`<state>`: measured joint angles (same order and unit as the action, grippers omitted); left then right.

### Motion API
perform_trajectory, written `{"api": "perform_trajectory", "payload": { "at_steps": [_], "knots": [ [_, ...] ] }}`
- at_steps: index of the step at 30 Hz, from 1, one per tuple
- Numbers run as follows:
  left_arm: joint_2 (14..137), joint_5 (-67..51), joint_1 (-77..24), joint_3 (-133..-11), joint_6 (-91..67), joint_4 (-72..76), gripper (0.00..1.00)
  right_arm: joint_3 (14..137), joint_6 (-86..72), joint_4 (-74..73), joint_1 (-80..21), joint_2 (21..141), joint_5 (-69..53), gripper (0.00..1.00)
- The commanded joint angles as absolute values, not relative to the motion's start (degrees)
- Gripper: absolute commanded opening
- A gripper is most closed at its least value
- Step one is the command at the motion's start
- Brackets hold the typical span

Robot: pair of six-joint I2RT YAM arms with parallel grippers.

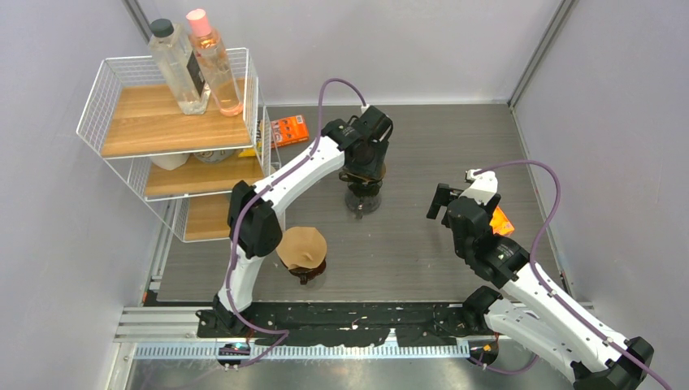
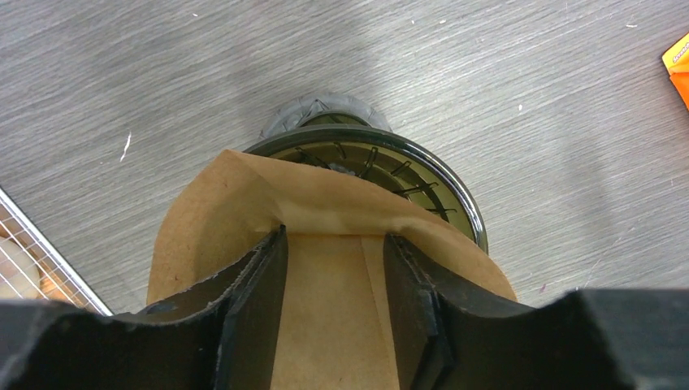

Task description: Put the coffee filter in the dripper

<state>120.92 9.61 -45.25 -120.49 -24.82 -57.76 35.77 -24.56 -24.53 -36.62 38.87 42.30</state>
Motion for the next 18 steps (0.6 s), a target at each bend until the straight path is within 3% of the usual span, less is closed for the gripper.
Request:
{"api": "perform_trajectory", "payload": {
  "at_steps": [1, 11, 18],
  "knots": [
    [120.1, 8.5, -45.1, -120.6, -24.0, -58.2, 0.51, 36.5, -25.5, -23.7, -36.4, 38.1, 43.7, 0.95],
    [119.1, 8.9, -45.2, -123.4, -22.8, -58.0, 0.5, 36.7, -25.3, -23.7, -36.4, 38.4, 43.8, 0.96],
    [116.4, 10.0, -45.3, -123.1, -21.9, -57.6, 0.56, 36.8, -25.2, -23.7, -36.4, 38.4, 43.9, 0.95]
  ]
}}
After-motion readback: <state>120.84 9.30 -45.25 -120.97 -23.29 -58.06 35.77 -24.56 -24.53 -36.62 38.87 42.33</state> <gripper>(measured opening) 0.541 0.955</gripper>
